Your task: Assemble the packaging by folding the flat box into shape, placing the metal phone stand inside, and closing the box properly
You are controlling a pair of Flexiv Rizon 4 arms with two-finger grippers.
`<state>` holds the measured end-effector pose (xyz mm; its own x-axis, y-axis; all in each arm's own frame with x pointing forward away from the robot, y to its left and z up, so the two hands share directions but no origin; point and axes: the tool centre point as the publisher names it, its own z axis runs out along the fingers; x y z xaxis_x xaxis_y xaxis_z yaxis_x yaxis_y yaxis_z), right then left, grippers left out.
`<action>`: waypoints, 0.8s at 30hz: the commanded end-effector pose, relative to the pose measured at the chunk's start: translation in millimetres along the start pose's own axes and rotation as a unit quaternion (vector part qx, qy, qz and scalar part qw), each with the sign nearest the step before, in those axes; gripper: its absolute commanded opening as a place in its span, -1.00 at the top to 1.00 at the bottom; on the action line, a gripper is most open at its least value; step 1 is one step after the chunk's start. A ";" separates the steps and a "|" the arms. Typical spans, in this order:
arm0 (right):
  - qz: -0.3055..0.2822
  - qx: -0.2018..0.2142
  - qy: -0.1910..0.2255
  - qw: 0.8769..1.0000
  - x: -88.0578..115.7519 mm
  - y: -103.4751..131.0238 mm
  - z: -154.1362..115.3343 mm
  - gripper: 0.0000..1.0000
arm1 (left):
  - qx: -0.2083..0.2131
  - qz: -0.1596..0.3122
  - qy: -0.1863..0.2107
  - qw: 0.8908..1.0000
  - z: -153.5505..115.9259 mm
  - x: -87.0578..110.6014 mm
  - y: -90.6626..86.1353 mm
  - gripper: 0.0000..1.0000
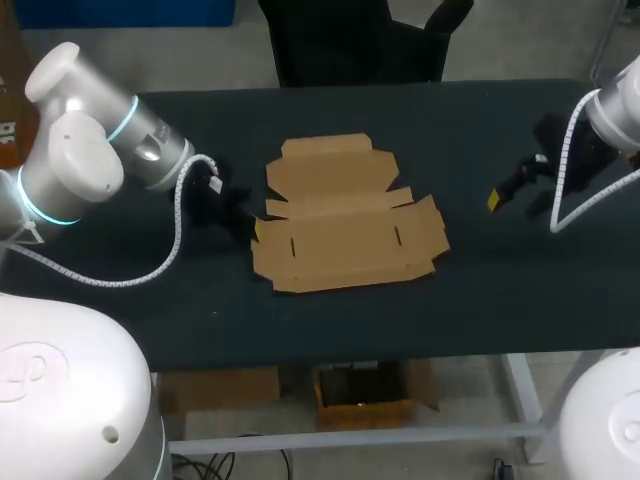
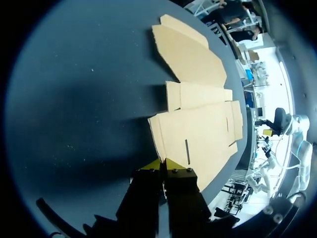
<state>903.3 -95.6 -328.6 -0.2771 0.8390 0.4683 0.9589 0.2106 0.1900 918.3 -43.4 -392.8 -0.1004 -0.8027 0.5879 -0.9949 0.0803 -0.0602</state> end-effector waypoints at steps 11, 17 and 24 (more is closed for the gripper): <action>0.001 0.001 0.005 1.000 3.0 -6.9 0.4 -1.00 | -0.010 0.019 0.017 1.000 -5.0 11.9 32.5 1.00; 0.000 0.002 0.006 1.000 5.7 -7.9 1.8 -1.00 | -0.011 0.021 0.019 1.000 -3.9 11.5 37.7 1.00; -0.001 0.003 0.006 1.000 7.2 -8.5 2.2 -1.00 | -0.008 0.014 0.024 1.000 -2.6 8.2 38.8 1.00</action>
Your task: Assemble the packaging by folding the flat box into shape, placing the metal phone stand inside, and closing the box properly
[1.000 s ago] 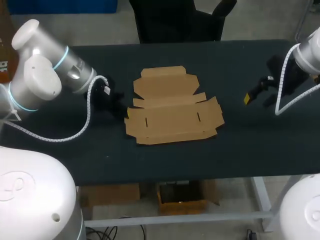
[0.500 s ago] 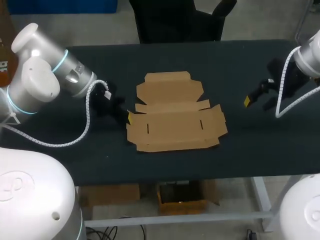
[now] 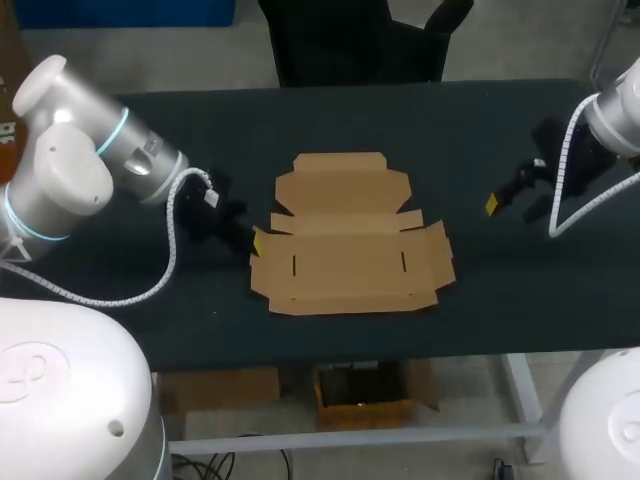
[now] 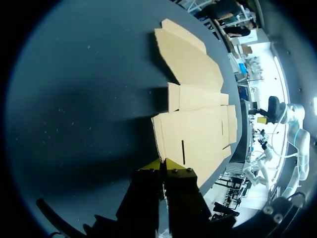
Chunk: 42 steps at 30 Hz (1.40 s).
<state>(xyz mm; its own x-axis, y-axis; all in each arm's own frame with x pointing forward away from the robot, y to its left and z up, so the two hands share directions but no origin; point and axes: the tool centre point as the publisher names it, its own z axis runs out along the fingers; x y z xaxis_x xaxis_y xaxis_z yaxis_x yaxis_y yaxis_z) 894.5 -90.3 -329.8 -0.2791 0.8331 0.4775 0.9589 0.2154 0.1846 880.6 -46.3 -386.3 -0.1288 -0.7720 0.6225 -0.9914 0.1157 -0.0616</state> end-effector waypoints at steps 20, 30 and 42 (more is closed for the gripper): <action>-0.007 -0.028 -0.006 1.000 10.2 -4.8 -9.8 -1.00 | 0.071 0.036 -0.046 0.996 -62.2 11.9 -12.5 -1.00; -0.028 -0.052 -0.008 0.998 19.2 7.2 -17.6 -1.00 | 0.097 0.065 -0.074 0.990 -100.2 14.9 -25.9 -1.00; -0.039 -0.072 -0.002 0.997 32.6 33.5 -15.0 1.00 | 0.119 0.077 -0.091 0.986 -117.3 26.4 -31.7 1.00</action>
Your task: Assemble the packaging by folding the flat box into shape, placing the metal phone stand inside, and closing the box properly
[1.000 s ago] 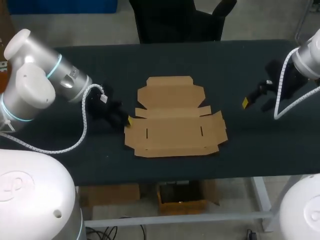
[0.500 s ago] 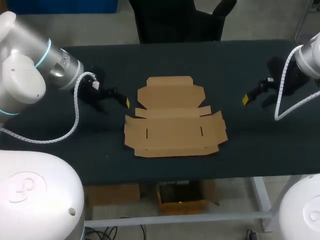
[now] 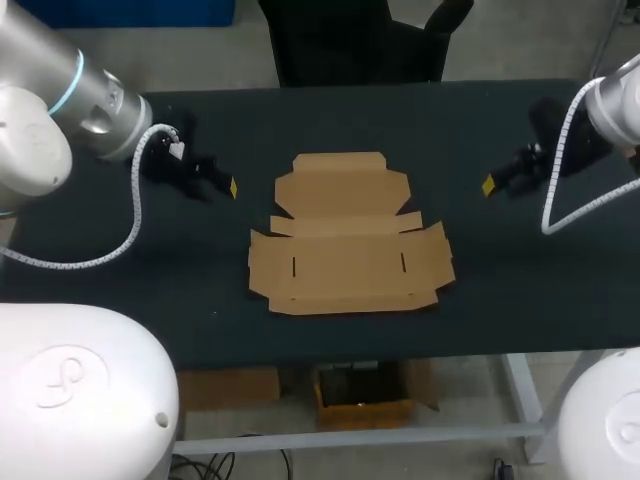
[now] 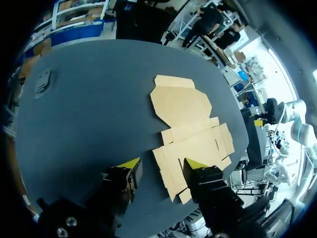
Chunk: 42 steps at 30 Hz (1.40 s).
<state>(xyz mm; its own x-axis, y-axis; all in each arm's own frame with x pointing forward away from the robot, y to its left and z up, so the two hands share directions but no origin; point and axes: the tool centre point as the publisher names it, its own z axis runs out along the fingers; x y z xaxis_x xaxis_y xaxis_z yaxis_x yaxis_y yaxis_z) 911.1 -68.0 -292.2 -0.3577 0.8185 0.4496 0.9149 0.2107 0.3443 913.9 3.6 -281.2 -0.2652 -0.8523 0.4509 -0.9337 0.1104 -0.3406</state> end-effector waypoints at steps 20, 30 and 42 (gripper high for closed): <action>0.069 -0.004 0.001 0.998 9.1 19.7 24.8 1.00 | -0.004 -0.040 0.003 0.999 24.7 -3.9 -6.7 1.00; 0.067 -0.002 0.003 0.998 8.7 21.1 30.3 1.00 | -0.007 -0.033 0.009 0.999 30.0 -3.8 -7.3 1.00; 0.052 0.011 0.024 0.998 5.7 19.5 69.1 1.00 | -0.033 -0.007 0.017 0.999 79.1 -4.1 -12.7 1.00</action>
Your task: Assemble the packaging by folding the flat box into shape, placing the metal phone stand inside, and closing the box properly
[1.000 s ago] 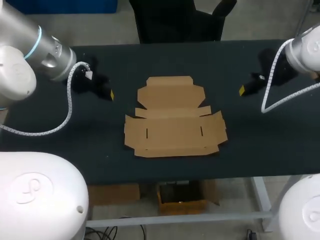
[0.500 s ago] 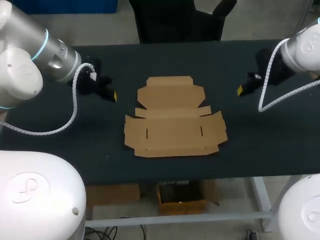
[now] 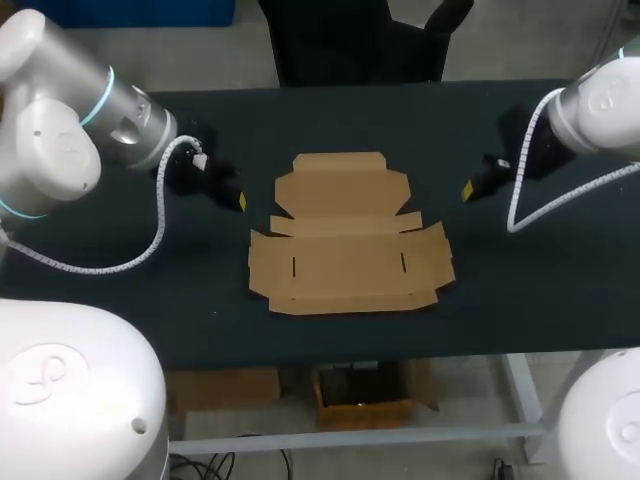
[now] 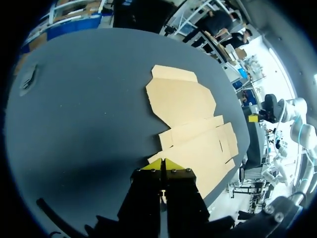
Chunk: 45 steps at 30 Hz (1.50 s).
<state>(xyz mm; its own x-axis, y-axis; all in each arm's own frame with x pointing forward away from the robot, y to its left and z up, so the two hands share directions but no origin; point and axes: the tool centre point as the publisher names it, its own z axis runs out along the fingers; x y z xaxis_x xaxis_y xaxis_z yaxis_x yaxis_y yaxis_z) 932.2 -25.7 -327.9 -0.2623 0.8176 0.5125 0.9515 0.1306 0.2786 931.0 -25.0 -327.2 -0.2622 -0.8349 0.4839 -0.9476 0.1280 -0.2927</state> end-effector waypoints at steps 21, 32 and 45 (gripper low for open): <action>-0.015 0.006 0.027 1.000 -9.1 -0.6 46.0 1.00 | -0.003 0.012 0.015 1.000 53.8 -14.0 -6.8 1.00; -0.023 -0.008 0.041 0.999 -20.3 0.8 56.9 1.00 | 0.021 0.016 -0.010 1.000 64.3 -20.7 -13.7 1.00; -0.001 -0.003 0.049 0.999 -26.6 7.4 74.9 1.00 | 0.043 0.011 -0.018 0.999 67.2 -33.1 -17.7 1.00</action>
<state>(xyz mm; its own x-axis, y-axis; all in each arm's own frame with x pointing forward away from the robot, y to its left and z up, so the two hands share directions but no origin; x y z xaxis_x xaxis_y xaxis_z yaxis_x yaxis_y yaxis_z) 949.4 -7.1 -395.4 -0.2901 0.7569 0.5856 0.9440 0.1258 0.3050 969.0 -34.8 -390.4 -0.2752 -0.8496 0.4499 -0.9242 0.1048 -0.3673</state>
